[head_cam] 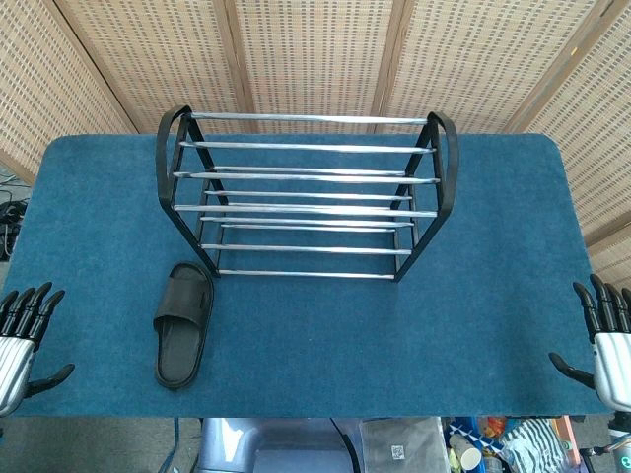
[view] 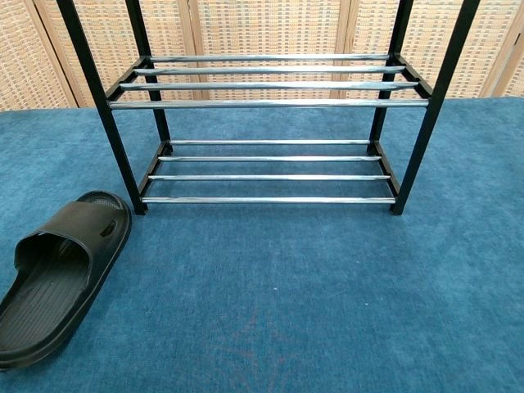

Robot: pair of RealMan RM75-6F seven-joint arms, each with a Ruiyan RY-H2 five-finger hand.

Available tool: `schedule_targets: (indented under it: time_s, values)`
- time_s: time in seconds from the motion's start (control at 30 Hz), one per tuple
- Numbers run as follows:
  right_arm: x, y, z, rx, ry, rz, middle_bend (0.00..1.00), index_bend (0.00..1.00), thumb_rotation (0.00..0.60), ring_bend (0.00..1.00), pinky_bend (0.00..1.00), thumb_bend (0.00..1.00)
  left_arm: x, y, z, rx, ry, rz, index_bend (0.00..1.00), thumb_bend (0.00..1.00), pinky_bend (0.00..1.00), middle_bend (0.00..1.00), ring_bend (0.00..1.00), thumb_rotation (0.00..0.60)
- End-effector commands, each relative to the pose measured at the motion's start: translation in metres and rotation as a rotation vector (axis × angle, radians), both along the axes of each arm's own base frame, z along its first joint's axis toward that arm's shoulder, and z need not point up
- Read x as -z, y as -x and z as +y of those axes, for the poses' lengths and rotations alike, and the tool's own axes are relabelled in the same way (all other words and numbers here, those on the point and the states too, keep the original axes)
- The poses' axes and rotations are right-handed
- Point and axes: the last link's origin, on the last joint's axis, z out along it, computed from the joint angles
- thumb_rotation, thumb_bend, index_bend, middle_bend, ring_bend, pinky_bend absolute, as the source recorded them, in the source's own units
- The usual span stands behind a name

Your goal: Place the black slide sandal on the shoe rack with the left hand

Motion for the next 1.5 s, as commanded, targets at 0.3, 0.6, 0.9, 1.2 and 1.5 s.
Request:
schedule_targets:
  time_s: [0.3, 0.6, 0.9, 1.2, 1.5]
  values:
    - [0.002, 0.003, -0.002, 0.015, -0.016, -0.003, 0.0, 0.0, 0.6, 0.0, 0.0, 0.0, 0.014, 0.003, 0.019, 0.114, 0.1, 0.12, 0.0, 0.14, 0.0, 0.0, 0.0, 0.6]
    - [0.005, 0.007, -0.007, 0.056, 0.001, 0.022, 0.0, 0.0, 0.6, 0.0, 0.0, 0.0, 0.04, 0.014, 0.072, 0.685, 0.349, 0.369, 0.0, 0.14, 0.0, 0.0, 0.0, 0.6]
    - [0.013, 0.011, -0.009, 0.089, -0.005, 0.072, 0.0, 0.0, 0.6, 0.0, 0.0, 0.0, 0.068, 0.028, 0.092, 1.003, 0.639, 0.497, 0.0, 0.14, 0.0, 0.0, 0.0, 0.6]
    - [0.015, 0.015, -0.012, 0.109, -0.011, 0.079, 0.0, 0.0, 0.6, 0.0, 0.0, 0.0, 0.098, 0.021, 0.109, 1.077, 0.72, 0.533, 0.0, 0.14, 0.0, 0.0, 0.0, 0.6]
    - [0.009, 0.019, -0.014, 0.128, 0.002, 0.059, 0.0, 0.0, 0.6, 0.0, 0.0, 0.0, 0.121, 0.005, 0.127, 1.118, 0.757, 0.589, 0.0, 0.14, 0.0, 0.0, 0.0, 0.6]
